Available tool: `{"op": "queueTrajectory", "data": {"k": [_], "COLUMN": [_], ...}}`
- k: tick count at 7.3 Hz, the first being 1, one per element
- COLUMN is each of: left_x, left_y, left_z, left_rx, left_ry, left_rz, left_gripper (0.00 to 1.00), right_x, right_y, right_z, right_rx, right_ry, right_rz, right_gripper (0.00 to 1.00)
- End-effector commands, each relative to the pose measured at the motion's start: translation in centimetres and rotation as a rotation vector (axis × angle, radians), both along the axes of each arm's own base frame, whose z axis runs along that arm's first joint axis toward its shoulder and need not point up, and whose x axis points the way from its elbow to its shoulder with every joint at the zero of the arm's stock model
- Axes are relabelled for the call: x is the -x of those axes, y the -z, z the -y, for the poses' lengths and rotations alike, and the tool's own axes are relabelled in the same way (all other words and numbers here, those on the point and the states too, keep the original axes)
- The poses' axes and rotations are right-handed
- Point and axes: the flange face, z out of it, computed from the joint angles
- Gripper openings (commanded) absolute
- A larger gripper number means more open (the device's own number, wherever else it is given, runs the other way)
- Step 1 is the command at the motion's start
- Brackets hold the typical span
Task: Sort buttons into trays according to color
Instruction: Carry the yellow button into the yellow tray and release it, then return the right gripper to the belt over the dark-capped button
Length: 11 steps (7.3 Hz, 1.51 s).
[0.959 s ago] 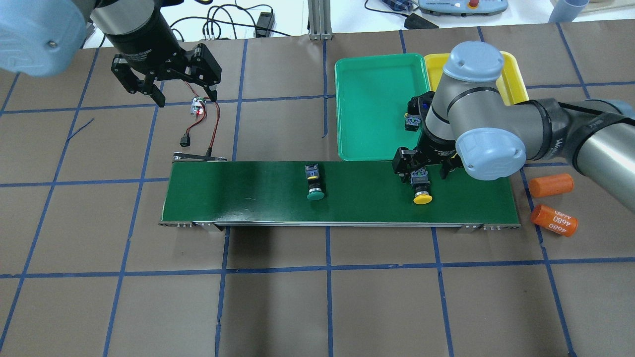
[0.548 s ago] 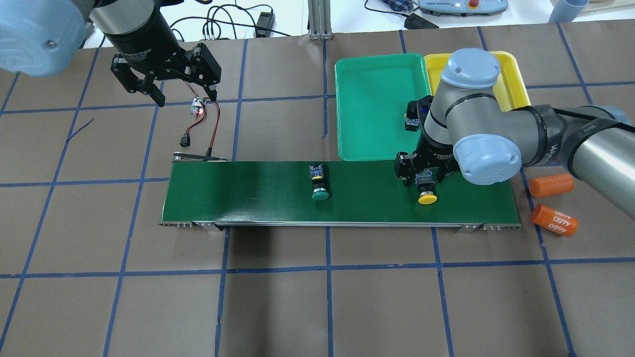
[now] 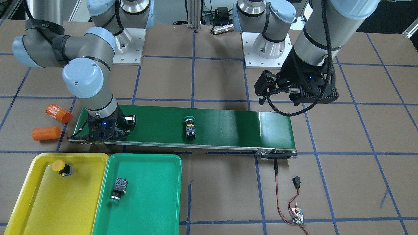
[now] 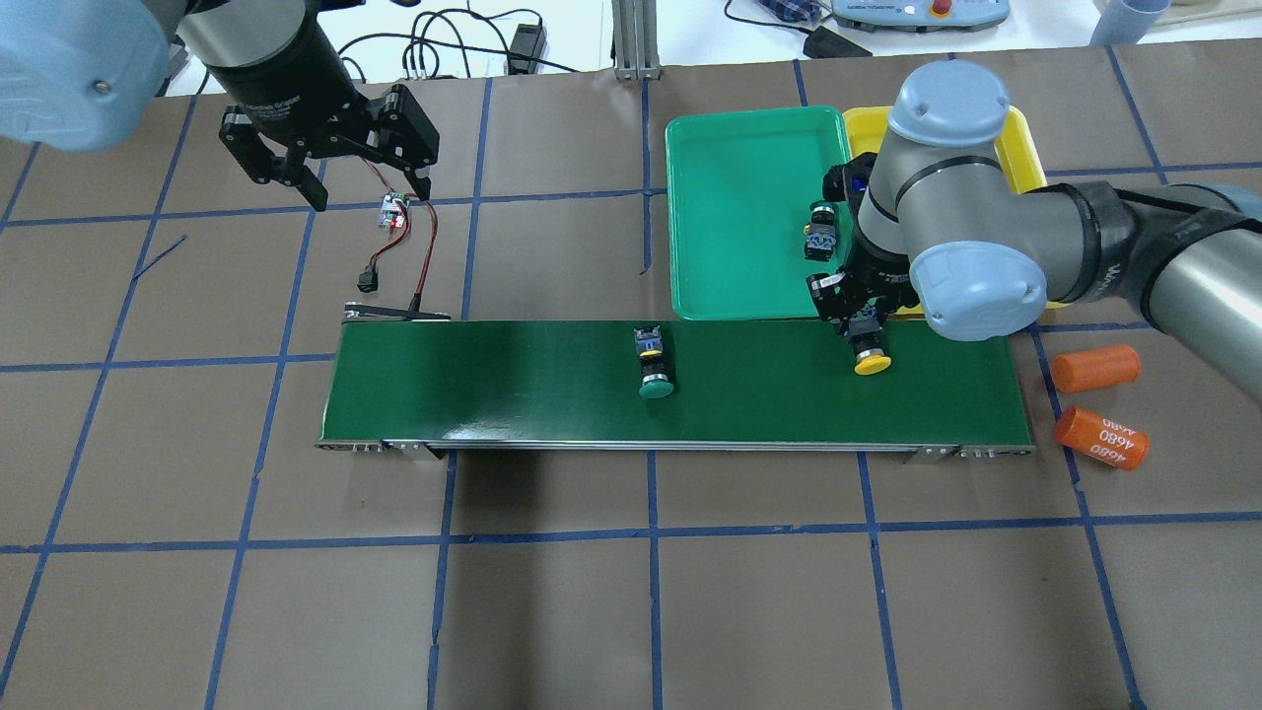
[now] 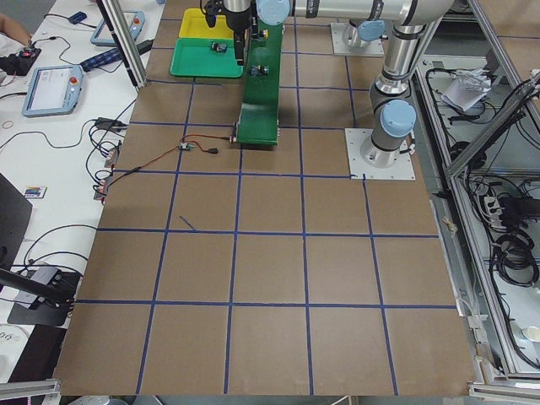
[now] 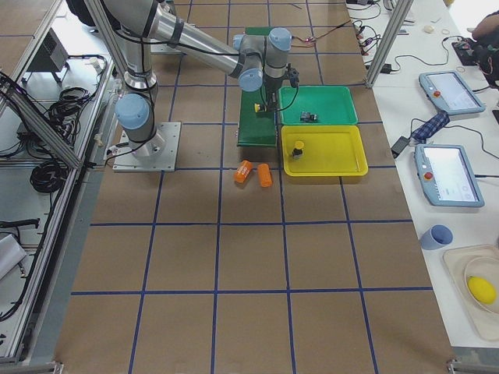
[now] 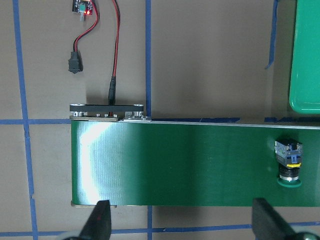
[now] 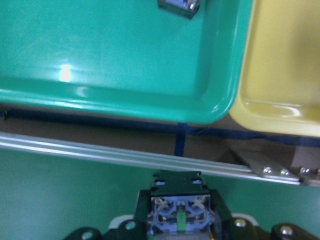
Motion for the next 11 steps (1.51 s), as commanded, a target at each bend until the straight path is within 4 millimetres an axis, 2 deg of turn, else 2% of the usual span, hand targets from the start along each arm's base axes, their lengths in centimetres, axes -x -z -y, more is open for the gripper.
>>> {"op": "queueTrajectory", "data": {"k": [1, 2, 3, 4, 5, 6, 7, 8, 9, 10, 11], "left_x": [-0.1, -0.2, -0.2, -0.6, -0.7, -0.7, -0.8, -0.9, -1.2, -1.1, -1.1], "left_y": [-0.1, 0.0, 0.1, 0.0, -0.1, -0.1, 0.0, -0.2, -0.6, -0.5, -0.9], "left_z": [0.1, 0.1, 0.0, 0.2, 0.2, 0.2, 0.3, 0.3, 0.4, 0.4, 0.4], "left_rx": [0.005, 0.002, -0.003, 0.005, 0.014, 0.014, 0.014, 0.017, 0.026, 0.025, 0.032], "left_ry": [0.001, 0.001, 0.001, 0.001, 0.001, 0.001, -0.001, -0.002, -0.005, -0.004, -0.006], "left_rz": [-0.001, -0.001, 0.000, 0.035, 0.052, 0.052, 0.052, 0.052, 0.056, 0.054, 0.054], "left_gripper": [1.00, 1.00, 1.00, 1.00, 1.00, 1.00, 1.00, 1.00, 1.00, 1.00, 1.00], "right_x": [4.6, 8.0, 9.7, 9.7, 9.8, 9.8, 9.6, 9.2, 8.9, 8.4, 7.8], "right_y": [-0.4, 1.2, 2.2, 2.5, 3.0, 3.1, 2.8, 2.4, 0.3, -1.5, -2.6], "right_z": [8.6, 12.5, 14.1, 14.1, 13.9, 13.8, 13.6, 13.4, 12.3, 9.8, 6.5], "right_rx": [0.050, 0.049, 0.048, 0.041, 0.032, 0.029, 0.032, 0.032, 0.047, 0.041, 0.029], "right_ry": [0.069, 0.120, 0.140, 0.128, 0.125, 0.128, 0.127, 0.125, 0.120, 0.119, 0.119], "right_rz": [-0.008, 0.008, 0.009, 0.009, 0.010, 0.010, 0.008, 0.007, 0.006, 0.006, 0.007], "right_gripper": [0.42, 0.42, 0.41, 0.42, 0.68, 0.99, 1.00, 1.00, 1.00, 1.00, 1.00]}}
